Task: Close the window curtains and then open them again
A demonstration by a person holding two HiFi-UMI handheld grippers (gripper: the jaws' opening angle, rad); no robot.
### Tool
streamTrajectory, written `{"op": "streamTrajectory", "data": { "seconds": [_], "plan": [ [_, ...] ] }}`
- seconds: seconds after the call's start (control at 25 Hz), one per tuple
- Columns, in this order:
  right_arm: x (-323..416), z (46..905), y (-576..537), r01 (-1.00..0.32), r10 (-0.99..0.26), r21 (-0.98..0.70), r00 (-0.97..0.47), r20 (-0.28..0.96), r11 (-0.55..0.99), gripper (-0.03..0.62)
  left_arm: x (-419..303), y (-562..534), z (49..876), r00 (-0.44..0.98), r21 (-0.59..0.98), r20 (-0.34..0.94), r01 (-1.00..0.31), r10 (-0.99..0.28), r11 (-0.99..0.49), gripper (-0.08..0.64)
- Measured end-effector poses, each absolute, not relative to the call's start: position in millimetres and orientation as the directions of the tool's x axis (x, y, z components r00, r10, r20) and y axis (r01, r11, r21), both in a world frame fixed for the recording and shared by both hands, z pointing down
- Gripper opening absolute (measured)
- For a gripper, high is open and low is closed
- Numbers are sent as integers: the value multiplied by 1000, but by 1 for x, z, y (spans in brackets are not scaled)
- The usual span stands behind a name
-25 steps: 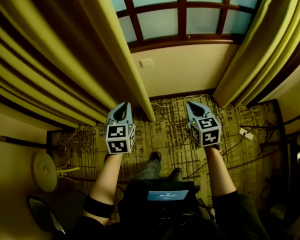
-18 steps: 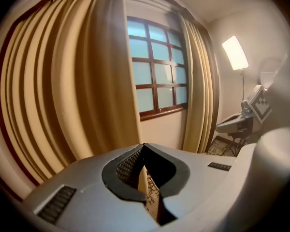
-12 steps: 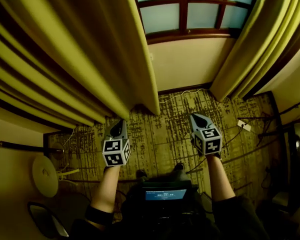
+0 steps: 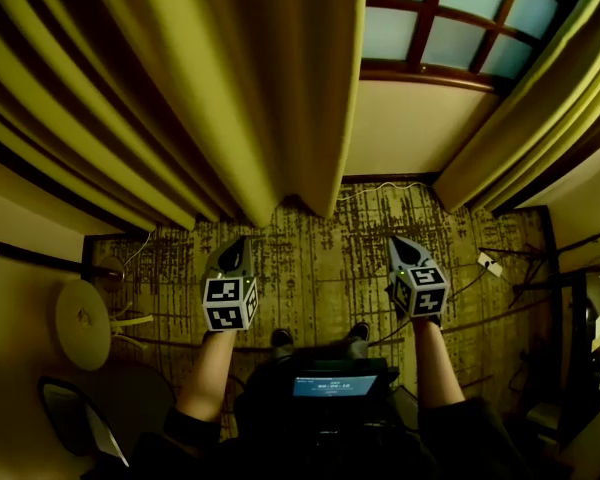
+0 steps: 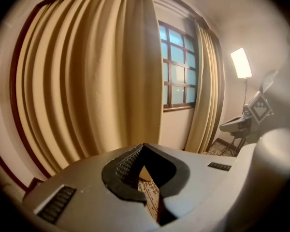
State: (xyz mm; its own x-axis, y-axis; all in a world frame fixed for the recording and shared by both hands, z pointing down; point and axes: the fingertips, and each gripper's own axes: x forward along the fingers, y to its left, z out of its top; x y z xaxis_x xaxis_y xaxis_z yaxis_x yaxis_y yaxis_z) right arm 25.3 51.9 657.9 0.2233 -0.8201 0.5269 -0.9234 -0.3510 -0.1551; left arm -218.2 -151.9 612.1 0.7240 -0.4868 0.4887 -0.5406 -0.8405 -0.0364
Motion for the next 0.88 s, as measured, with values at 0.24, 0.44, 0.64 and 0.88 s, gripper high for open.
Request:
{"op": "streamTrajectory", "data": {
  "seconds": [0.24,0.44,0.64,0.88],
  "plan": [
    [5,661,47,-921,-817,-167,217,535,-353,15,-253,-157,612,714,-32,485,-562,-504,-827,0],
    [-9,660,42,-926,-818,-164,206,537,-340,15,-271,-155,615,716,-14,495,-560,-492,-828,0],
    [-18,661,45,-928,-815,-156,206,541,-338,15,-284,-152,619,713,-31,497,-555,-495,-831,0],
    [-20,663,55,-923,-806,-151,219,549,-354,15,-285,-147,618,725,-14,481,-555,-493,-832,1]
  ]
}}
